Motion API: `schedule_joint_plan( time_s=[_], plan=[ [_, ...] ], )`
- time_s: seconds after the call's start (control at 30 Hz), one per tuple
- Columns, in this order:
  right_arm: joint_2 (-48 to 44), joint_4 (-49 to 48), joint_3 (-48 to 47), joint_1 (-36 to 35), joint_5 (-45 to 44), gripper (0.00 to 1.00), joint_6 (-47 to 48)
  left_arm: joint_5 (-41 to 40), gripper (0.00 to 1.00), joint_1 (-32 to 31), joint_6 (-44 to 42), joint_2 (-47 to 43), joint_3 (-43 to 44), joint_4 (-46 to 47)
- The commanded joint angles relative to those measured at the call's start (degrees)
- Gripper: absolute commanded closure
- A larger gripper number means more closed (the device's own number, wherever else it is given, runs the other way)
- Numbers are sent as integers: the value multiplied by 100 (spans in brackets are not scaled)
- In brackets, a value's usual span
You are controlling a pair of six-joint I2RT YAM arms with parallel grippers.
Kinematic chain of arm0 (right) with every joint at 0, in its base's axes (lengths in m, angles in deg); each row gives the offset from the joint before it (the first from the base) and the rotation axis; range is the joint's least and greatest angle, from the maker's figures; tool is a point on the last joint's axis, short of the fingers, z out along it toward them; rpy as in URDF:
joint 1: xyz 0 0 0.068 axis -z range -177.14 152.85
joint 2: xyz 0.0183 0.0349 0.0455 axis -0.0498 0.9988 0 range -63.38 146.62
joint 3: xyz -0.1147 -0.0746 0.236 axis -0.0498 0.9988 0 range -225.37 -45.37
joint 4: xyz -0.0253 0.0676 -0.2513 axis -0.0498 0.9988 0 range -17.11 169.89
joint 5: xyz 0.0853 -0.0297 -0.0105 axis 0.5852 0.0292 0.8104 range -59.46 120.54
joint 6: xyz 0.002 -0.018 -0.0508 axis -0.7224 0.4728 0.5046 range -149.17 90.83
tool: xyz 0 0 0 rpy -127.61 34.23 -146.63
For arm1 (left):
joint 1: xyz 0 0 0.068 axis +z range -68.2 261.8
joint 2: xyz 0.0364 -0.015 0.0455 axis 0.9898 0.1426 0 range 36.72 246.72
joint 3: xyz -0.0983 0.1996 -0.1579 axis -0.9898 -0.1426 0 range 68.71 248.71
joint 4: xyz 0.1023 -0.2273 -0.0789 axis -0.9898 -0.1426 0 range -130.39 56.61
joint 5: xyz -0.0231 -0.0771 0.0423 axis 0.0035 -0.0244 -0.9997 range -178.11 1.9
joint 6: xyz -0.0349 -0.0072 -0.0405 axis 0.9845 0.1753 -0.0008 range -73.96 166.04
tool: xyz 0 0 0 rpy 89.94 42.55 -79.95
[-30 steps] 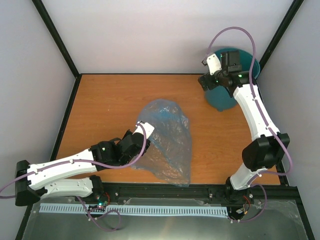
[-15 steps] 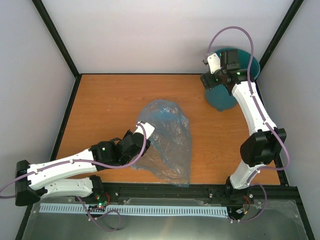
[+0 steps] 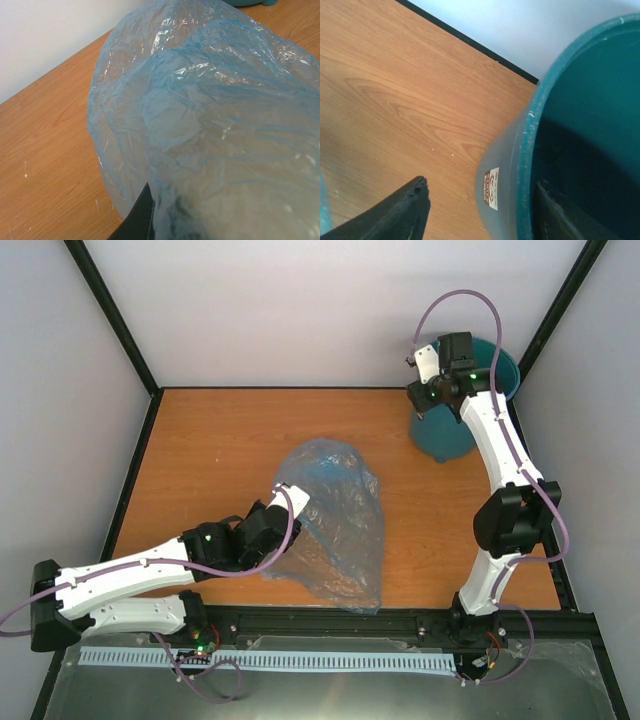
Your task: Put the trash bags into the trash bin
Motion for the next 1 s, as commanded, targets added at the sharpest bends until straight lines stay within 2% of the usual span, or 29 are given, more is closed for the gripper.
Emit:
schedule_joint_plan(
  time_s=[0.0,0.3,0.43,0.7,0.97],
  plan=[
    [63,278,-269,34,278,48,-43,-34,99,32,66,-11,117,-38],
    [-215,566,-114,32,901,80,-112,-64,99,32,69,-13,116,-35],
    [-525,566,229,31,1152,88,-101,-71,99,31,77,-18,116,-34],
    [-1089,439,871,31,1249,97,93,-101,99,31,90,6,118,-49],
    [-1631,499,1393,-147,1627,97,149,-185,99,31,131,20,124,-78]
  ],
)
